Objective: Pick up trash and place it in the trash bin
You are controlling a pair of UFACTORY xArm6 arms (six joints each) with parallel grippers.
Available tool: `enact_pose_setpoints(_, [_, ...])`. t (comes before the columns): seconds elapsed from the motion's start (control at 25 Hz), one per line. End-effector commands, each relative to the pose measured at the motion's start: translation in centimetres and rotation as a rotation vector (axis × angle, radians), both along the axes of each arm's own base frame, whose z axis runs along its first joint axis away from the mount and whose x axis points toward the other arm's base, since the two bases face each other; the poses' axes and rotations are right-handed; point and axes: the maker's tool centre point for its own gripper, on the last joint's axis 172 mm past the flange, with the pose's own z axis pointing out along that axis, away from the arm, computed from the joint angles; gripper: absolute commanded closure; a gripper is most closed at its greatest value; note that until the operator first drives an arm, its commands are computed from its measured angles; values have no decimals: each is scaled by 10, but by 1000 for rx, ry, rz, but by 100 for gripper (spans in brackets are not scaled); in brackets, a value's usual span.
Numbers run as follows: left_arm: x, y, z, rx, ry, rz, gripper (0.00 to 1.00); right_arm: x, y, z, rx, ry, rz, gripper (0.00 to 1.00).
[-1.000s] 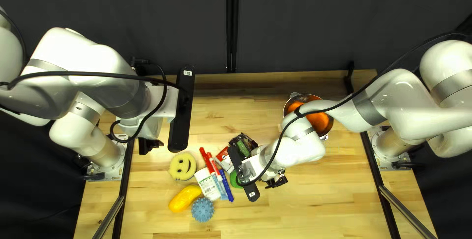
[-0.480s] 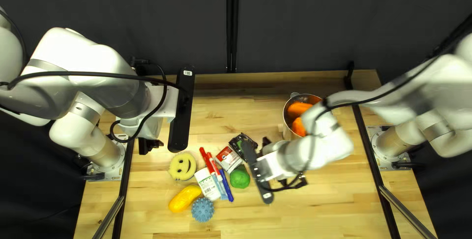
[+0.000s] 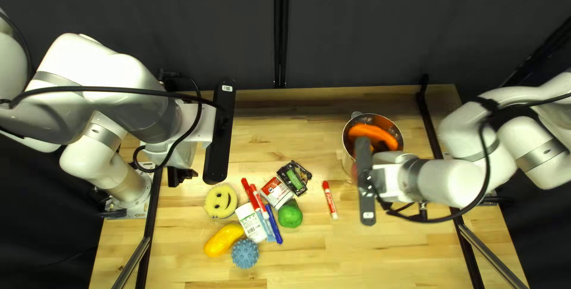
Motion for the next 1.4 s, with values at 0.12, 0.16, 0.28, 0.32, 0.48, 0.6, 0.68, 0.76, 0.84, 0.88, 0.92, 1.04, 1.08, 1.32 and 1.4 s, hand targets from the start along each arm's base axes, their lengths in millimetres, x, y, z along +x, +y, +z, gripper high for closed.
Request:
enact_pose_setpoints(0.12, [0, 0, 0, 0, 0, 0, 0, -10, -12, -8, 3, -30, -51, 98])
enact_pose_setpoints(0.16, [0, 0, 0, 0, 0, 0, 0, -13, -14, -9, 5, -36, -55, 98])
enact_pose_setpoints(0.28, [0, 0, 0, 0, 0, 0, 0, -18, -17, -8, 21, -57, -67, 0])
enact_pose_setpoints(0.32, [0, 0, 0, 0, 0, 0, 0, -18, -15, -8, 28, -64, -67, 0])
enact_pose_setpoints(0.48, [0, 0, 0, 0, 0, 0, 0, -12, -3, -4, 36, -69, -50, 0])
enact_pose_setpoints(0.6, [0, 0, 0, 0, 0, 0, 0, 4, 13, -3, 26, -58, -17, 0])
enact_pose_setpoints(0.68, [0, 0, 0, 0, 0, 0, 0, 21, 27, -3, 21, -53, 23, 0])
enact_pose_setpoints(0.76, [0, 0, 0, 0, 0, 0, 0, 40, 42, -7, 16, -47, 75, 0])
enact_pose_setpoints(0.84, [0, 0, 0, 0, 0, 0, 0, 61, 55, -15, 11, -41, 125, 0])
enact_pose_setpoints(0.88, [0, 0, 0, 0, 0, 0, 0, 78, 67, -25, 10, -38, 173, 0])
enact_pose_setpoints(0.92, [0, 0, 0, 0, 0, 0, 0, 91, 76, -34, 10, -34, 208, 0])
enact_pose_setpoints(1.04, [0, 0, 0, 0, 0, 0, 0, 119, 92, -56, 15, -33, 283, 0])
enact_pose_setpoints(1.08, [0, 0, 0, 0, 0, 0, 0, 128, 96, -65, 20, -37, 307, 0])
enact_pose_setpoints(1.32, [0, 0, 0, 0, 0, 0, 0, 144, 83, -108, 59, -55, 259, 0])
enact_pose_setpoints(1.4, [0, 0, 0, 0, 0, 0, 0, 149, 80, -119, 90, -79, 213, 0])
